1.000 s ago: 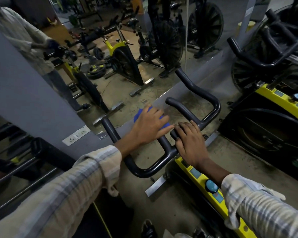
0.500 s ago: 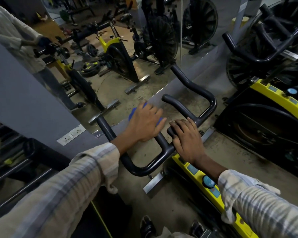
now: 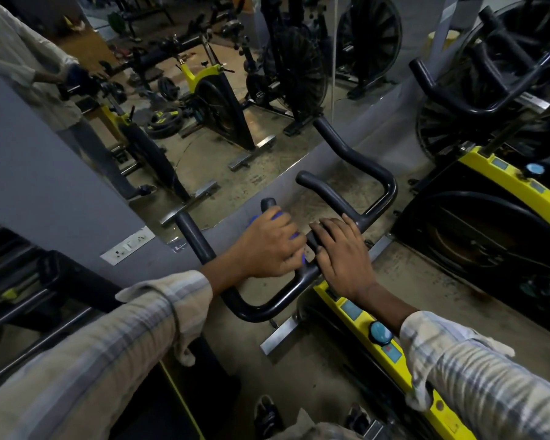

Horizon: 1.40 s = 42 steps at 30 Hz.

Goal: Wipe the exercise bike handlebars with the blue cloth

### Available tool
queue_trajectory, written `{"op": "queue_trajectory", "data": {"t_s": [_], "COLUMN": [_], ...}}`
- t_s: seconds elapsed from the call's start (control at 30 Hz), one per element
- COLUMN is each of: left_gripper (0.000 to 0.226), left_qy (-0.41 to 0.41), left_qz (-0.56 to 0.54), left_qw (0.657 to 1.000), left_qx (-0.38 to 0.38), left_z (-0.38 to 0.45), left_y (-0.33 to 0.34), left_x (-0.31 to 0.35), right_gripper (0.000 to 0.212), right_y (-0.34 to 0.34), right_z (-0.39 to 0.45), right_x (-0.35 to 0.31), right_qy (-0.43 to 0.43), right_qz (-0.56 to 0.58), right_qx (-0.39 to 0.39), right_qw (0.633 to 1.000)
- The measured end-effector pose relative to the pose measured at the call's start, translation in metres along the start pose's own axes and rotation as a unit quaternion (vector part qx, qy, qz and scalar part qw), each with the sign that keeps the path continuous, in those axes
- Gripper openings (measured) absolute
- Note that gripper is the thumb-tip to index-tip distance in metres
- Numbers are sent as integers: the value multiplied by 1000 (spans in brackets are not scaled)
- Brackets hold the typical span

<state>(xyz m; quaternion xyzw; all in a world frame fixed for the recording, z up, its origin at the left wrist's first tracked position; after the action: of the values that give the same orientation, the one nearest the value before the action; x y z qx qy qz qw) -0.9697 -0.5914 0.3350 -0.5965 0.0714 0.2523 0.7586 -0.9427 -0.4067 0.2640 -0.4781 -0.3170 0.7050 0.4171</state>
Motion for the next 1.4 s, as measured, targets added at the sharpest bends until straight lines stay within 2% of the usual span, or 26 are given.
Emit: {"op": "queue_trajectory", "data": {"t_s": [0.13,0.33,0.57,0.7,0.83,1.0,1.1,1.27,1.4], "left_gripper": [30,33,57,75,77,66,68,61,60], "left_qy": [-82,-58,-142,-141,-183,-278,-351,-310,-365], "left_qz": [-9,-96,-171,-110,-22,53,50,57,50], "left_qw": [996,994,975,983,977,957,932,946,927], "left_qx": [16,8,26,-44,-110,-55,-69,-78,-73], "left_z": [13,1,-24,-33,-39,-49,-42,-61,-66], "left_y": [1,8,7,9,8,-5,-3,-5,-4], "left_x": [16,48,86,110,134,141,138,143,146], "right_gripper": [52,55,53,53,52,56,57,56,58], "right_y": [1,0,2,0,0,2,2,1,1], "right_z": [1,2,2,2,1,1,1,1,1], "right_x": [2,6,7,7,5,1,-5,-7,-9], "right_qy": [-12,-19,-20,-13,-10,0,-25,-34,-27], "right_qz": [0,-11,-12,-4,-13,-49,-74,-75,-76], "right_qx": [-13,-19,-15,-17,-18,-19,-27,-30,-34], "right_qw": [1000,1000,1000,1000,1000,999,997,996,996]}}
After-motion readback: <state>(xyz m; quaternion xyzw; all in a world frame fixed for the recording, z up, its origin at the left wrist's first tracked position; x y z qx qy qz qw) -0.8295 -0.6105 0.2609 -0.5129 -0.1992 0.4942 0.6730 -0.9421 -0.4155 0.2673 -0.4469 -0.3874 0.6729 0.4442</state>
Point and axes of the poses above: each hand's wrist, its own z-axis towards the middle knuckle, its own y-axis out of the palm, x = y × z, the point moved 3 cm from there along z, towards the middle knuckle, and after that the axes turned 13 degrees about y, right-handed, at the moved point
